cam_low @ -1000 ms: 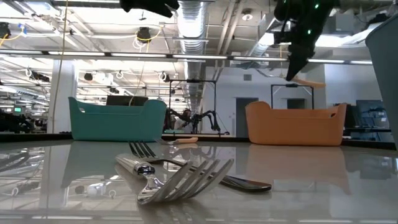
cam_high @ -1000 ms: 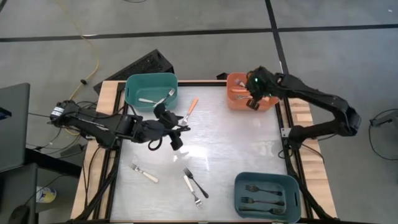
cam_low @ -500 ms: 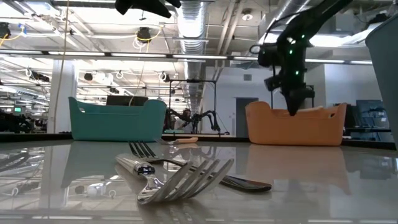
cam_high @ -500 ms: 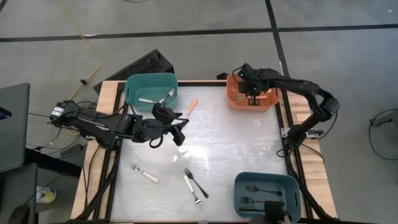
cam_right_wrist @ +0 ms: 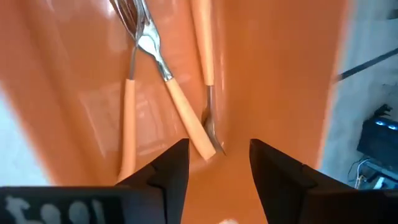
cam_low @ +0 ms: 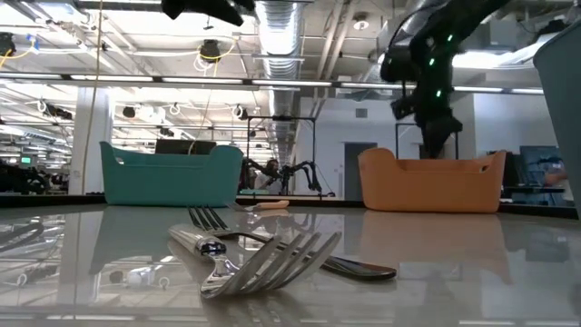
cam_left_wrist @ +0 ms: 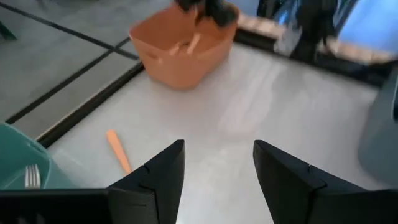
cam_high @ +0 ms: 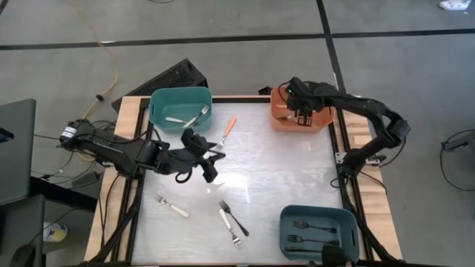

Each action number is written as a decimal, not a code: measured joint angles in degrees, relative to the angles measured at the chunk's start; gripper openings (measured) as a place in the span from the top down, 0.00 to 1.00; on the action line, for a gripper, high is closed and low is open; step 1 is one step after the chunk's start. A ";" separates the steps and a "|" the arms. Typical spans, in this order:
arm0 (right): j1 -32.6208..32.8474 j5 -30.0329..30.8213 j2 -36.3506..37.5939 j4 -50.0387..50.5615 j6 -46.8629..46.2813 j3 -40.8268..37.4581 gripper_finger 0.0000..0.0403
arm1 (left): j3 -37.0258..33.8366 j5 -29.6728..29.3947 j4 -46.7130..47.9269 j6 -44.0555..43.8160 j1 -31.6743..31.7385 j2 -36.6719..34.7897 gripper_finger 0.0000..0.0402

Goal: Sort silverware by color (type)
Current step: Put the white fork into the green bin

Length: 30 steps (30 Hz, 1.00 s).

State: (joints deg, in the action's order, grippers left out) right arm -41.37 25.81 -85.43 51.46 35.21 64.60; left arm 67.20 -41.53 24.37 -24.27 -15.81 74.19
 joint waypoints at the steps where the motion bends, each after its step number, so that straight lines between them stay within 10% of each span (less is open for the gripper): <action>1: 0.77 0.01 1.59 0.78 -1.34 0.02 0.52 | 0.00 0.36 1.33 -0.18 -0.30 0.00 0.56; 9: 11.96 -0.98 15.11 4.17 -21.49 0.04 0.54 | 0.00 12.59 17.51 -0.94 -0.92 0.00 0.56; 17: 26.11 -15.93 22.43 -2.55 -45.11 0.07 0.55 | -1.29 32.90 35.69 7.27 -2.09 -0.07 0.56; 30: 42.95 -13.73 19.52 -3.71 -51.85 0.09 0.55 | -21.20 44.14 24.87 12.77 -13.32 0.04 0.56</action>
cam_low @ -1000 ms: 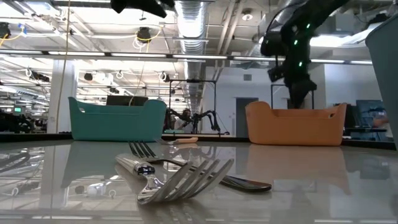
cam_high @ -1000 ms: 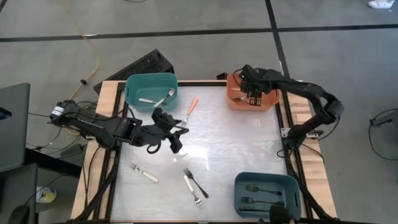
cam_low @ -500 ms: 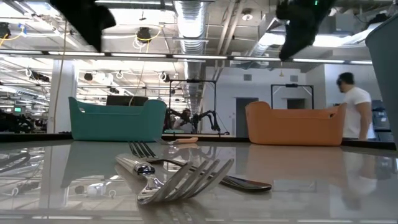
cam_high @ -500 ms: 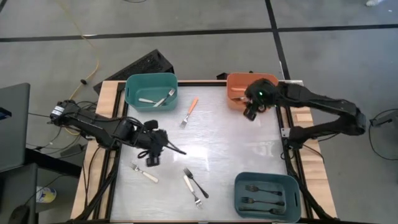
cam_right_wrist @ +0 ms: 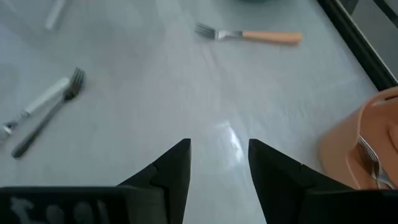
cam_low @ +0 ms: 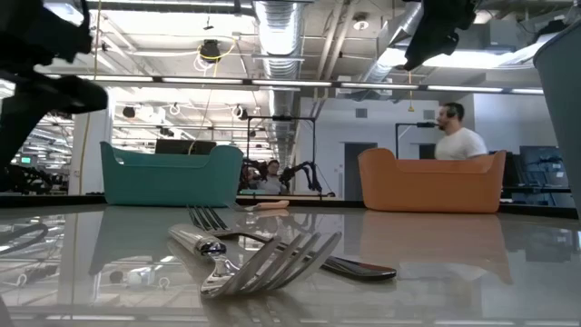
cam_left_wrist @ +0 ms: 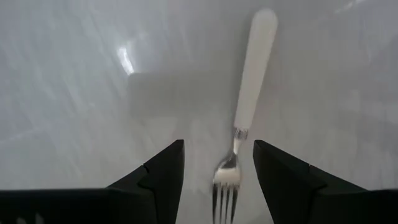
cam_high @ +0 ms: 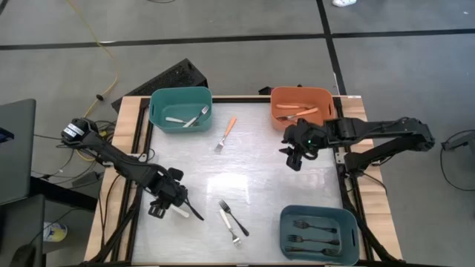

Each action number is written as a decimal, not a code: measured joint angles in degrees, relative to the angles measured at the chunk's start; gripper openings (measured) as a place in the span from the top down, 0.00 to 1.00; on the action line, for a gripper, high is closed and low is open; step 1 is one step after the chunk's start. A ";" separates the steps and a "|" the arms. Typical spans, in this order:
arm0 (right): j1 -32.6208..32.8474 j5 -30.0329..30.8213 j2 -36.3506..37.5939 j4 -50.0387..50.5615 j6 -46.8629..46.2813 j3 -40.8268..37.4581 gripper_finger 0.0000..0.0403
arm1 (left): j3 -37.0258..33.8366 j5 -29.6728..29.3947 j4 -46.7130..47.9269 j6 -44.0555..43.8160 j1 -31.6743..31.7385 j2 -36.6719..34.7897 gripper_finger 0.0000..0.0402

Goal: Sort silverware by color (type)
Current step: Put the white fork into the green bin

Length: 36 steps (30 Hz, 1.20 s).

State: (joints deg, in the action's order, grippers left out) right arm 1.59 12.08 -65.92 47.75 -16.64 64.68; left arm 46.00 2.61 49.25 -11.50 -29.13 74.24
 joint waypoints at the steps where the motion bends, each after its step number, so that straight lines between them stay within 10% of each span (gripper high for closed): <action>1: 0.13 0.21 -0.50 0.10 0.02 -0.02 0.55 | -0.63 0.41 -0.58 -0.28 -0.59 -0.03 0.56; 27: -3.61 0.40 -2.72 -0.27 0.75 -0.04 0.55 | -13.55 -1.33 -14.31 -8.00 -8.47 -0.28 0.57; 36: -3.61 0.30 -2.75 -0.22 0.61 -0.04 0.55 | -16.06 -3.95 -15.08 -7.14 -8.68 -0.43 0.76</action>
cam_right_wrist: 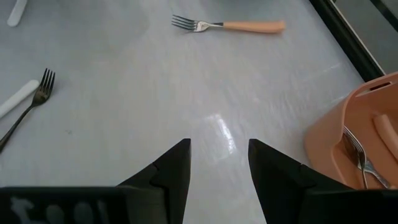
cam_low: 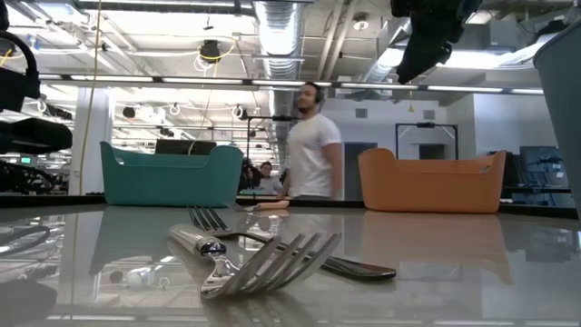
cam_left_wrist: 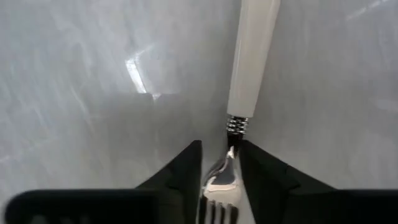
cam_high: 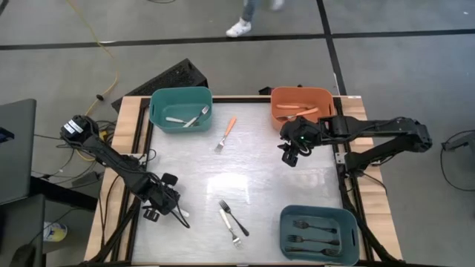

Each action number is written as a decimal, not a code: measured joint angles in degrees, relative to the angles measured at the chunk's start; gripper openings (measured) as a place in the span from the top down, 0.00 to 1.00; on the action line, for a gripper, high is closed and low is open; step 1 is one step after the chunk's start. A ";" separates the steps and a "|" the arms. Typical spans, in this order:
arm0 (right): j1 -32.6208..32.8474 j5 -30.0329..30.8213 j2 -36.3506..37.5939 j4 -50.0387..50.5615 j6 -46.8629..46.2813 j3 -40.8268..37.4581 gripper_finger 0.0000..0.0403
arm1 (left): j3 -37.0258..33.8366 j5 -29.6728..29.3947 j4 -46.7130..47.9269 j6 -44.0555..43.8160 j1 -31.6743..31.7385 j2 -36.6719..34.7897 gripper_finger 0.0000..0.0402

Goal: Sort silverware by color (type)
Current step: Put the white fork into the green bin

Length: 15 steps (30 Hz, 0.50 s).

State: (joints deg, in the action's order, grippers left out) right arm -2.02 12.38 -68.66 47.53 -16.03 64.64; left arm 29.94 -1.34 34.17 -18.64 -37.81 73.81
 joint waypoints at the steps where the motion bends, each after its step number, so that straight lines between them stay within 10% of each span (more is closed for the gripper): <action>1: 0.00 0.00 0.00 0.02 -0.02 0.00 0.55 | -0.08 -0.21 0.06 -0.29 0.01 -0.01 0.80; 6: 0.02 -0.04 0.00 0.23 -0.02 0.00 0.55 | 0.25 -0.99 -0.08 -0.97 0.05 0.06 0.98; 15: 0.02 -0.09 0.00 2.82 -0.02 0.00 0.55 | 6.50 -8.91 -0.31 -1.36 2.71 -2.60 0.99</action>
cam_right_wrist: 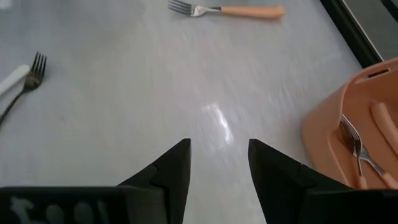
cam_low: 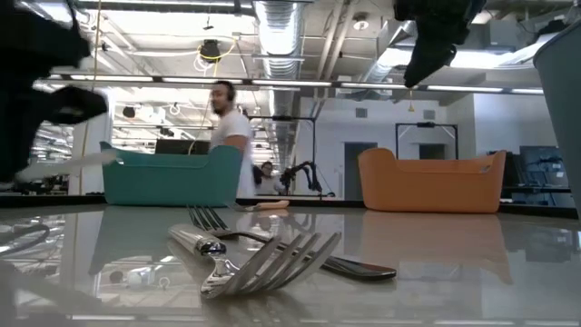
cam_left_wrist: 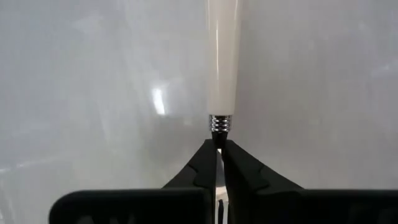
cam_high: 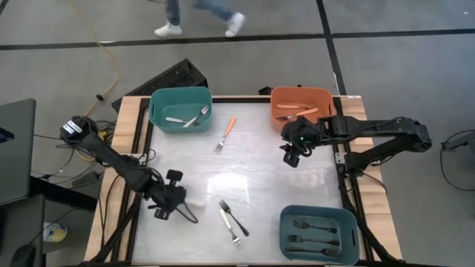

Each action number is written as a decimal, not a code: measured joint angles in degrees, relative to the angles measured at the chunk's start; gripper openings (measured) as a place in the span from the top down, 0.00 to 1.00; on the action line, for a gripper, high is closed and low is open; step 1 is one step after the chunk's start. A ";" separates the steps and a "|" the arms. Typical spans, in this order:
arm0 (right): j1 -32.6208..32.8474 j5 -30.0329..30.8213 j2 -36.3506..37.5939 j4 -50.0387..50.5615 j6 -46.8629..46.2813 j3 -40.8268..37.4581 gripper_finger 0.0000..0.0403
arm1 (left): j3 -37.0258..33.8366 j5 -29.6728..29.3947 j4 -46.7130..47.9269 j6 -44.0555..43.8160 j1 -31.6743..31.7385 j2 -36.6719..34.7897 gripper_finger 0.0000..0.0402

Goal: Sort silverware by color (type)
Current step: Put the white fork into the green bin

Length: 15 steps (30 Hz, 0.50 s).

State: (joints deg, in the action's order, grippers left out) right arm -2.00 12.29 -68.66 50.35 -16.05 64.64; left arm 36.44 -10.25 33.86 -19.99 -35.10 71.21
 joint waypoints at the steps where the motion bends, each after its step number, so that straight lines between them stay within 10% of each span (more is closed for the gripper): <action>1: 0.00 0.00 0.00 0.28 0.00 0.00 0.55 | 0.87 -1.28 0.52 0.04 0.73 -0.49 0.99; 15: 0.05 -0.24 0.00 0.18 0.02 0.00 0.55 | 16.01 -11.52 5.75 23.58 29.71 -11.30 0.99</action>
State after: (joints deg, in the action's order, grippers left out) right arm -1.95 12.05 -68.66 50.52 -16.03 64.64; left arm 52.45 -21.78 39.61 3.59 -5.39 59.91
